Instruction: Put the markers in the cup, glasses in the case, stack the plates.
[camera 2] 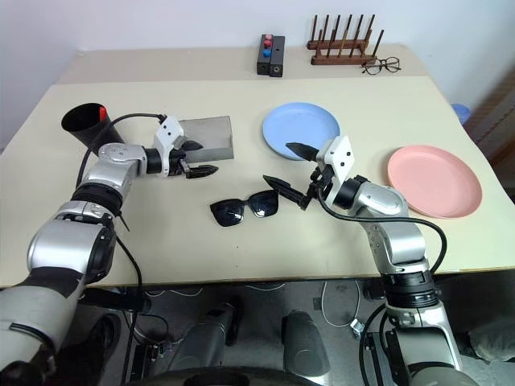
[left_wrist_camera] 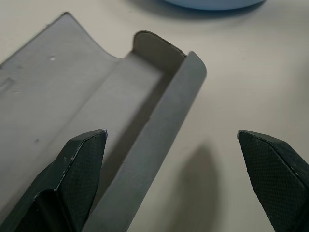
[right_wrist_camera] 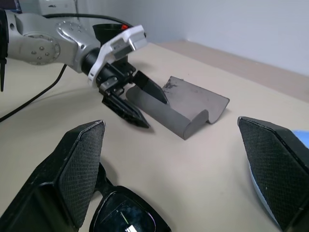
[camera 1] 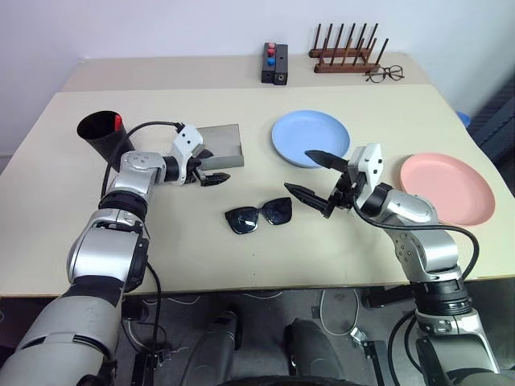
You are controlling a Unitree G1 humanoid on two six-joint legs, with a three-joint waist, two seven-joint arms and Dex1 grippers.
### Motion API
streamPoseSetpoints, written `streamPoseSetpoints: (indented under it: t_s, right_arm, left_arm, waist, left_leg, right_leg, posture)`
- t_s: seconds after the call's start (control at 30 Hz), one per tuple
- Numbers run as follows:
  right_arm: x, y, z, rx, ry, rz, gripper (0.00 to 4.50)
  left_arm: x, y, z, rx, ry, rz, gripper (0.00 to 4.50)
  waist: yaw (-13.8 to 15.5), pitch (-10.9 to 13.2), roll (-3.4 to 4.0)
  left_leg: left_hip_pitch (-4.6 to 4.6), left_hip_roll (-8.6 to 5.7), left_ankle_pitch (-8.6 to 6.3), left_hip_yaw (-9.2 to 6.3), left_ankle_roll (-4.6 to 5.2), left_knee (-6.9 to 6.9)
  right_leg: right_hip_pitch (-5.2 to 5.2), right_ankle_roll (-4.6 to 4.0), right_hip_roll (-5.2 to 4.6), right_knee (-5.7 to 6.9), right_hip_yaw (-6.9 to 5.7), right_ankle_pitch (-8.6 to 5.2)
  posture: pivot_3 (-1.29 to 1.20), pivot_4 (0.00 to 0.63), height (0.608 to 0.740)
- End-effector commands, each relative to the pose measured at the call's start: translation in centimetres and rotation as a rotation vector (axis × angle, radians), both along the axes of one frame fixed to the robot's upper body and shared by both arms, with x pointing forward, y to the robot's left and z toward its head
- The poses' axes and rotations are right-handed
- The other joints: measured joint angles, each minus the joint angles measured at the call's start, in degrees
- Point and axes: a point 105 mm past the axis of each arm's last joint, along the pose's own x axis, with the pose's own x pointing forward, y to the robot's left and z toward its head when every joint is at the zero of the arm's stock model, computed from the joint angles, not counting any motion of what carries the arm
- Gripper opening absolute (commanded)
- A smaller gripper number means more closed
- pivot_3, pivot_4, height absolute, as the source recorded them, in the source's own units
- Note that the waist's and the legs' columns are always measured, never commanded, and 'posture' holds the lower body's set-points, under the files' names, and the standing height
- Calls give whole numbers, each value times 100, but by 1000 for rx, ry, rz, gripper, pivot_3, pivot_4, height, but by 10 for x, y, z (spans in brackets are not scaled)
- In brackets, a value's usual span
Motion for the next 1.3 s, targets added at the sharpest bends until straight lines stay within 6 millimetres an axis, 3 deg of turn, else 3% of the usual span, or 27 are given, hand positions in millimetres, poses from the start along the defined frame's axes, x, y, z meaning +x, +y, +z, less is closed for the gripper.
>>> streamPoseSetpoints:
  t_s: [0.03, 0.23, 0.27, 0.37, 0.57, 0.8, 1.1, 1.2, 1.3]
  right_arm:
    - [-3, 0, 14, 0, -62, 2, 4500]
    - [-1, 2, 13, -2, -62, 8, 4500]
    - [-1, 2, 13, -2, -62, 10, 4500]
    - [0, 3, 13, -5, -62, 15, 4500]
    - [0, 6, 11, -13, -58, 26, 4500]
    - [-1, 8, 11, -18, -58, 32, 4500]
    - [-1, 7, 9, -25, -56, 31, 4500]
    - [0, 8, 9, -23, -57, 33, 4500]
    - [0, 8, 9, -23, -58, 33, 4500]
  left_arm:
    - [-1, -5, 16, -4, -38, -68, 4479]
    - [-11, -3, 5, 56, -36, -133, 4479]
    - [-12, -3, 5, 43, -36, -135, 4240]
    - [-15, -3, 2, 38, -35, -148, 3219]
    - [-15, -2, 0, 36, -53, -134, 96]
    - [-15, -1, 9, 36, -72, -142, 18]
    - [-56, 13, 26, 60, 92, -389, 18]
    - [-74, 21, 21, 133, 138, -468, 18]
    - [-83, 37, 2, 265, 184, -480, 18]
  waist:
    - [-6, 0, 0]
    - [-6, 0, 0]
    - [-6, 0, 0]
    - [-6, 0, 0]
    - [-6, 0, 1]
    - [-7, -3, 4]
    - [-31, -2, 5]
    - [-24, -2, 5]
    - [-12, -2, 6]
  left_leg:
    - [0, 0, 0, 0, 0, 0]
    - [1, 0, 0, 0, 0, 0]
    - [1, 0, 0, -1, 0, 0]
    - [0, 0, 0, -1, 0, 1]
    - [2, 0, 0, -2, 0, 2]
    - [4, 0, 0, -2, 0, 3]
    - [3, 4, 1, -3, -1, -2]
    - [3, 4, 1, -2, -1, -1]
    - [5, 5, 1, -3, -1, -1]
  right_leg:
    - [0, 0, 0, 0, 0, 0]
    - [0, 0, 0, 0, 0, 0]
    - [0, 0, 0, 0, 0, 0]
    - [0, 0, 0, 1, 0, 0]
    - [2, 0, 0, 1, 0, 0]
    - [4, 0, 0, 2, -1, 0]
    - [0, -2, 4, 3, 1, 0]
    - [2, -2, 4, 3, 2, 0]
    - [2, -3, 4, 3, 3, -1]
  posture:
    - [0, 150, 738]
    - [0, 150, 738]
    - [0, 150, 738]
    - [0, 150, 738]
    - [0, 150, 738]
    - [0, 150, 738]
    - [0, 150, 738]
    - [0, 150, 738]
    - [0, 150, 738]
